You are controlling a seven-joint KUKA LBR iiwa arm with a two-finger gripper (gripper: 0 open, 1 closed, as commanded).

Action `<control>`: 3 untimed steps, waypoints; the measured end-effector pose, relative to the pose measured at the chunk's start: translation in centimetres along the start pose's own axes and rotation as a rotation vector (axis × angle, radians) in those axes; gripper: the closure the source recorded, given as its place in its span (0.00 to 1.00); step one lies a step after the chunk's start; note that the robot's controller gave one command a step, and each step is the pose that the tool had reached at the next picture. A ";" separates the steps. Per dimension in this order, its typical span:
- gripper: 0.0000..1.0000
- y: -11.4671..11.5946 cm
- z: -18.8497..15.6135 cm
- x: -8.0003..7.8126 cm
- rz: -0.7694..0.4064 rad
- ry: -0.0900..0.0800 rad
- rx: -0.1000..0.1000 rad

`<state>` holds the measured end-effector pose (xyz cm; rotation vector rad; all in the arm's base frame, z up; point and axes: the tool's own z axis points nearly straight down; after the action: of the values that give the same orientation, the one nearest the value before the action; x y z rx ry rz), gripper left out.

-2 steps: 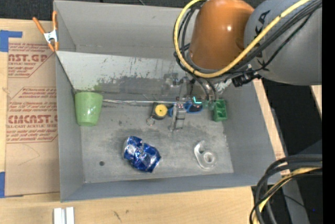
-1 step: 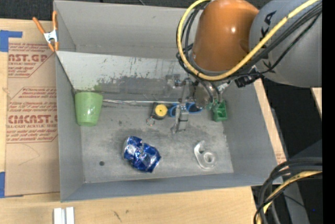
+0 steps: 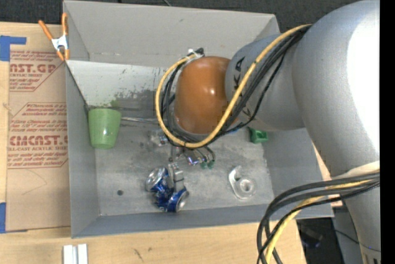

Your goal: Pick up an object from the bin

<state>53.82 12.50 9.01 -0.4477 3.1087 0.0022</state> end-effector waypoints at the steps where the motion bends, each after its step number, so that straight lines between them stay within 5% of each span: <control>1: 0.00 0.0 2.0 5.0 -0.203 -0.001 0.001; 2: 1.00 0.0 1.7 4.8 -0.201 -0.003 0.001; 3: 0.00 0.1 1.9 4.9 -0.202 -0.003 0.000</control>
Offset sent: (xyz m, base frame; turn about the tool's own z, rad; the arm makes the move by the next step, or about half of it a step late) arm -0.0482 -0.0147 -0.0201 -0.2020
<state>49.08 11.19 7.06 -0.7582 3.0450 0.0031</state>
